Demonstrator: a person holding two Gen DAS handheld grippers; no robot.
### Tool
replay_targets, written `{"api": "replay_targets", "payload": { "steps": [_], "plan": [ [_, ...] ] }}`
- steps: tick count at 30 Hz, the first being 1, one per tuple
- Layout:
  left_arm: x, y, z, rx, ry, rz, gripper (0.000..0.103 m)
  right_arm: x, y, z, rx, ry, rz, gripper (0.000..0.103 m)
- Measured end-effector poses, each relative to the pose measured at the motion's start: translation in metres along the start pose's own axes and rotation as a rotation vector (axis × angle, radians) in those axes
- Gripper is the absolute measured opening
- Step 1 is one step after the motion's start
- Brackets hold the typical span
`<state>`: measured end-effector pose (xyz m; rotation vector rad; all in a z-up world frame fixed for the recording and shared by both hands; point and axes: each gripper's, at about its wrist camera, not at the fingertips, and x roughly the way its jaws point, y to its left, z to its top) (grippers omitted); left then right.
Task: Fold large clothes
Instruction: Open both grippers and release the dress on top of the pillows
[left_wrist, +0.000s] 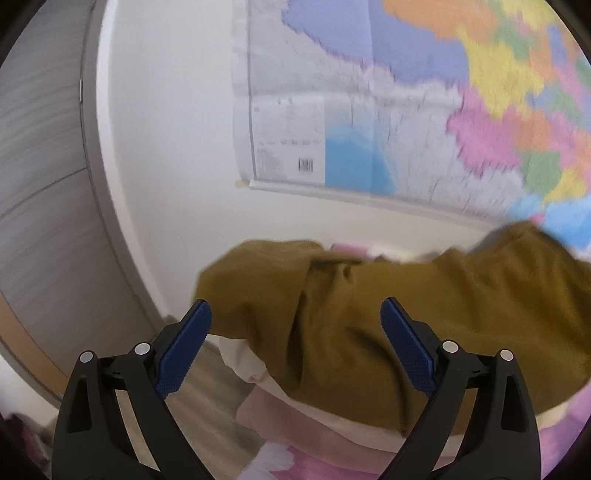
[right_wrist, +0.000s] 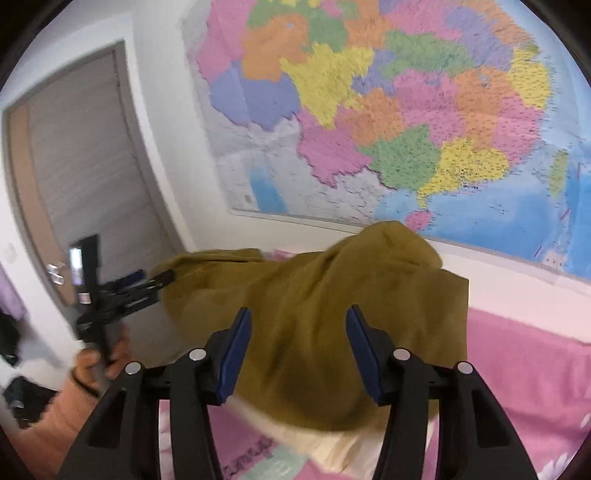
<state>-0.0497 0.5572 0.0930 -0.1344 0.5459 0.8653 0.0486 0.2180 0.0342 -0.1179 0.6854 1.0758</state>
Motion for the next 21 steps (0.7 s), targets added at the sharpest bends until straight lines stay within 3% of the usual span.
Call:
{"api": "replay_targets", "payload": {
  "steps": [4, 9, 21],
  "plan": [
    [0.026, -0.003, -0.015, 0.017, 0.06, 0.047, 0.095, 0.023, -0.016, -0.02, 0.022, 0.073, -0.03, 0.048],
    [0.021, -0.008, -0.024, 0.037, 0.041, 0.059, 0.097, 0.028, -0.028, -0.039, 0.028, 0.123, -0.026, 0.047],
    [-0.032, -0.024, -0.036, 0.007, -0.055, 0.055, 0.098, -0.019, -0.021, -0.041, 0.021, 0.04, -0.015, 0.056]
  ]
}}
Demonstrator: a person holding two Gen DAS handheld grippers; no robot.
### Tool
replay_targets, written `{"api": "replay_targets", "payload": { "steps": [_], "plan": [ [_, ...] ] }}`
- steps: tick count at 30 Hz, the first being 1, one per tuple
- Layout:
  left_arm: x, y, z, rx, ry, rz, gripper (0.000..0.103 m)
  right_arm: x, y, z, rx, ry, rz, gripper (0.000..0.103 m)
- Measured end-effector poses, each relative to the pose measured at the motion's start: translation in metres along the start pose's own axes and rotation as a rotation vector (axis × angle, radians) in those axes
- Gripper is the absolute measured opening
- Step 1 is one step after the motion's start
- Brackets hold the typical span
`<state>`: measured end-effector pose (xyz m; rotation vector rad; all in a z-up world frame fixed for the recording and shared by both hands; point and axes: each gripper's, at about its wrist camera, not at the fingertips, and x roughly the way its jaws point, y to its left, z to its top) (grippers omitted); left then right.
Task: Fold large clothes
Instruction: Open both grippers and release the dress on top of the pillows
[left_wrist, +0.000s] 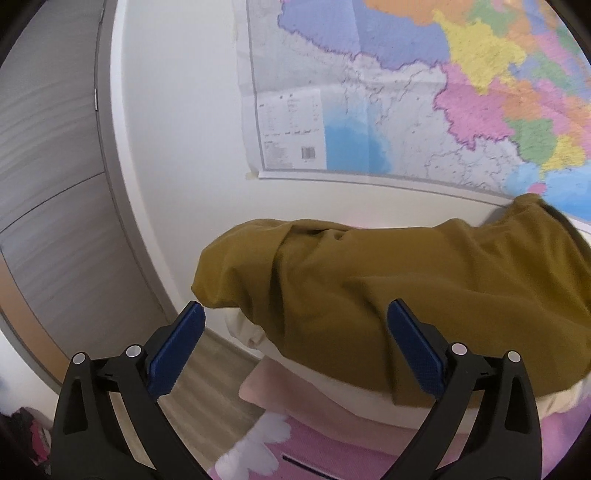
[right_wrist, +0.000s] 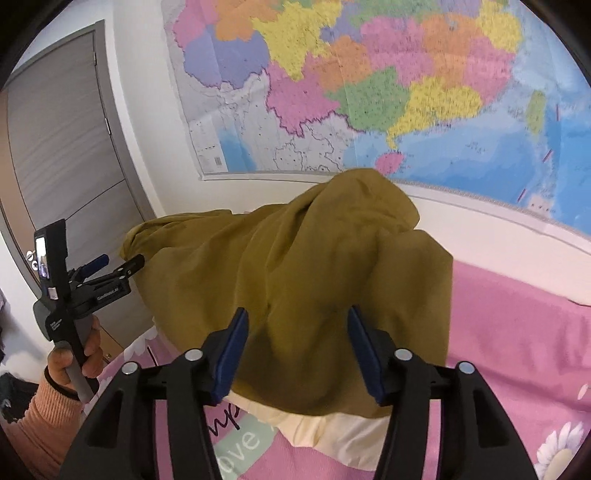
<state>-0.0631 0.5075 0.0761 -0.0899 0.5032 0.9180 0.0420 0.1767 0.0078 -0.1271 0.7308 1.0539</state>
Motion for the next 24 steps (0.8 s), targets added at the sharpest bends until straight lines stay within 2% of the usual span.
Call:
{"api": "replay_targets", "payload": {
  "steps": [5, 12, 15, 18, 20, 24],
  "plan": [
    [-0.018, -0.006, -0.005, -0.013, 0.004, -0.011, 0.098, -0.005, 0.01, -0.004, -0.026, -0.013, -0.016, 0.056],
    [-0.04, -0.011, -0.013, -0.056, 0.03, -0.027, 0.098, -0.005, 0.026, -0.016, -0.058, -0.023, -0.06, 0.07],
    [-0.046, -0.016, -0.017, -0.051, 0.043, 0.011, 0.098, -0.007, 0.031, -0.019, -0.06, -0.033, -0.065, 0.077],
    [-0.051, -0.018, -0.022, -0.058, 0.063, 0.019, 0.098, -0.011, 0.038, -0.022, -0.082, -0.049, -0.099, 0.086],
    [-0.056, -0.019, -0.025, -0.054, 0.063, 0.027, 0.098, -0.014, 0.045, -0.025, -0.104, -0.06, -0.135, 0.088],
    [-0.065, -0.021, -0.03, -0.052, 0.069, 0.019, 0.098, -0.019, 0.053, -0.031, -0.119, -0.069, -0.138, 0.093]
  ]
}}
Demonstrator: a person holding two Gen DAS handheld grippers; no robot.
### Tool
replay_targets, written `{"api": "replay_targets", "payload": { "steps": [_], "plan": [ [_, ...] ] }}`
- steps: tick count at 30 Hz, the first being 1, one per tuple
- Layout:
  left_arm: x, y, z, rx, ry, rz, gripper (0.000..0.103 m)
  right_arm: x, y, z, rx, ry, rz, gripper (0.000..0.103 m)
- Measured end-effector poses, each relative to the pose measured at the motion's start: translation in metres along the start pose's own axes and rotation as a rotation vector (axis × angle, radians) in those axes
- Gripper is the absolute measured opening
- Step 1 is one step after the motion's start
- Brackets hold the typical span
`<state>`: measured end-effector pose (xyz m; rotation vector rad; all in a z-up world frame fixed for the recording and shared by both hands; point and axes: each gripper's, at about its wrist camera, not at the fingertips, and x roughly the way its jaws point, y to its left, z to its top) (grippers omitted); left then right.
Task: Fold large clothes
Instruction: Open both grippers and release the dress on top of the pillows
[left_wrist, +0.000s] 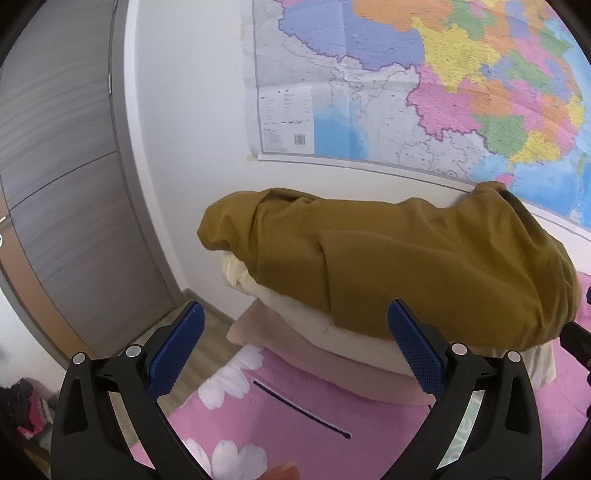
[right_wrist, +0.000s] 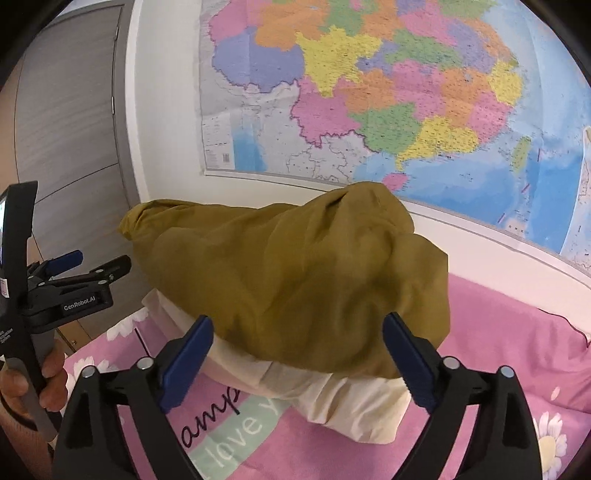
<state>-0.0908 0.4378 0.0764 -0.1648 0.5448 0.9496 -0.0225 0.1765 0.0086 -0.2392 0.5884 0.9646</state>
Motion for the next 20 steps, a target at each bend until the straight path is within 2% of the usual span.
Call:
{"api": "replay_targets", "payload": {
  "steps": [13, 17, 20],
  "plan": [
    [-0.034, -0.017, -0.027, 0.052, 0.001, -0.027, 0.098, -0.021, 0.01, -0.024, 0.04, 0.011, 0.025, 0.097],
    [-0.035, -0.027, -0.05, 0.046, 0.083, -0.111, 0.098, -0.034, 0.001, -0.041, 0.066, 0.03, 0.019, 0.097],
    [-0.036, -0.042, -0.072, 0.077, 0.116, -0.126, 0.098, -0.046, -0.01, -0.06, 0.095, 0.063, 0.002, 0.097]
  ]
}}
